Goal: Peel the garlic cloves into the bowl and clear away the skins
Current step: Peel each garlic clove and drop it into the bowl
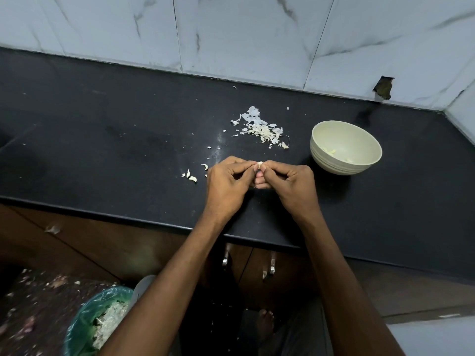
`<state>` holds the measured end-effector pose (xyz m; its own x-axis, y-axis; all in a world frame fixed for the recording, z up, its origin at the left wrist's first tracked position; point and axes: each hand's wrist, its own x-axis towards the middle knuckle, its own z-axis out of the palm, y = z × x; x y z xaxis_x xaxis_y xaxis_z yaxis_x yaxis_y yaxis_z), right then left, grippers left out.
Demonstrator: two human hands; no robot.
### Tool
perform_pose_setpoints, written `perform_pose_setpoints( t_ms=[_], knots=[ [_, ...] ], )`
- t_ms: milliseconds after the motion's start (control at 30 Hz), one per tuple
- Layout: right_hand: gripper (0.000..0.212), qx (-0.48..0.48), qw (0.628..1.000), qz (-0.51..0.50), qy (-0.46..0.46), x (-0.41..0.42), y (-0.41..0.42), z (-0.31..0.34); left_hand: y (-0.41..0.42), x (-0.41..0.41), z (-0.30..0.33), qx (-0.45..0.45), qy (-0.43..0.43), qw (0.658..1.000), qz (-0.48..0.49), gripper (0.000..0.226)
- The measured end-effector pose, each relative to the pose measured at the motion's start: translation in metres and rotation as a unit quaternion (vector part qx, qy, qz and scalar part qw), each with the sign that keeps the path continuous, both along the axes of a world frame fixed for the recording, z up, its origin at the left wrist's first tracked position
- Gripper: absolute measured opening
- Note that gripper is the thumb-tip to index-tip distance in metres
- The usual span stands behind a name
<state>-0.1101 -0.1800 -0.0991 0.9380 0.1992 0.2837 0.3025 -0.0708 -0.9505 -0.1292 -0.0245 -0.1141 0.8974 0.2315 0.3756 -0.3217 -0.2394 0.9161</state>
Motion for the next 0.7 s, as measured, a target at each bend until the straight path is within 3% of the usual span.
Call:
perform_pose_setpoints(
  t_ms=[233, 400, 533, 700],
  knots=[
    [0.020, 0.007, 1.000, -0.006, 0.012, -0.0016, -0.0011, 0.0014, 0.0024, 0.0014, -0.0008, -0.031, 0.024, 0.998, -0.043, 0.011],
    [0.016, 0.058, 0.997, -0.007, 0.041, -0.0038, -0.0010, 0.0052, 0.0031, -0.0003, 0.0044, -0.129, 0.060, 0.986, -0.091, 0.012],
    [0.014, 0.075, 0.996, -0.015, 0.056, -0.0027, -0.0002, 0.0063, 0.0014, -0.0005, 0.0053, -0.144, 0.059, 0.983, -0.094, 0.013],
    [0.018, -0.007, 1.000, -0.021, -0.016, -0.0019, -0.0006, 0.0015, -0.0024, 0.0005, 0.0054, -0.143, 0.065, 0.984, -0.086, 0.012]
  ],
)
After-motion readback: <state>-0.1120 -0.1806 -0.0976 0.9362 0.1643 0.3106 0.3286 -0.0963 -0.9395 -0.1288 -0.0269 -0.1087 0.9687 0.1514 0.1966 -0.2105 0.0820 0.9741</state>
